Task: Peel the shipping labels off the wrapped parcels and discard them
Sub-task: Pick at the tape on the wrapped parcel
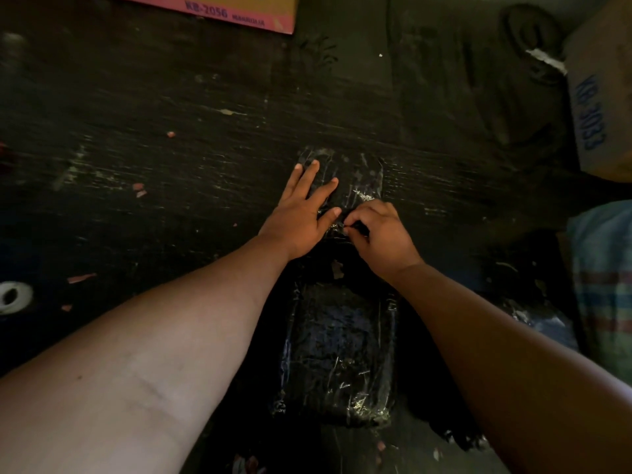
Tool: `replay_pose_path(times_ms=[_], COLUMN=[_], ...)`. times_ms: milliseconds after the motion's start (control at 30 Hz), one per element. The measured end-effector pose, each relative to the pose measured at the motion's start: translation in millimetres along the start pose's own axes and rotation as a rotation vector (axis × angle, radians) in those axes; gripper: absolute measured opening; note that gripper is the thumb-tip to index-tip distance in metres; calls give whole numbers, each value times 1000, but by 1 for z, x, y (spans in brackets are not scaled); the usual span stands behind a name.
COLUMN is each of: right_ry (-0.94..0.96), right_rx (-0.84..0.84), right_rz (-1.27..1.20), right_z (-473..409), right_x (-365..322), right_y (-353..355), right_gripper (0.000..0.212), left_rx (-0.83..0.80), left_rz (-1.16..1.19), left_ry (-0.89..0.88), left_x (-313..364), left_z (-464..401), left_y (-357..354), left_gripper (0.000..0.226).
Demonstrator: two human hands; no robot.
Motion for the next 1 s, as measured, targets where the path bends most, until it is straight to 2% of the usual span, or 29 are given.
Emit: replay_pose_path(times_ms=[233, 467, 800, 1000], right_ry=[-2, -44, -37, -42], right_rx=[-52, -65, -54, -80], right_rz=[70, -52, 62, -33], right_z=[-6, -4, -4, -5], right_x=[-1, 6, -4, 5], right_y=[-10, -1, -7, -1], right_gripper=[8, 12, 7, 6], left_rx=[0, -14, -14, 5], left_rz=[-4, 4, 6, 5], left_ry=[-3, -7, -5, -20], left_x=[-3, -2, -3, -2], left_z=[-1, 0, 0, 0], left_y=[-2, -1, -3, -1], left_gripper=[61, 61, 62, 63])
Point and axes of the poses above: each hand's wrist, its own z-axis away from the middle knuckle, its own y-axis out of the back of the hand, x = y × z, the point moved 10 cm from there along -z, towards the middle knuckle, and after that the axes turned 6 degrees about x, right-handed, at the moved point
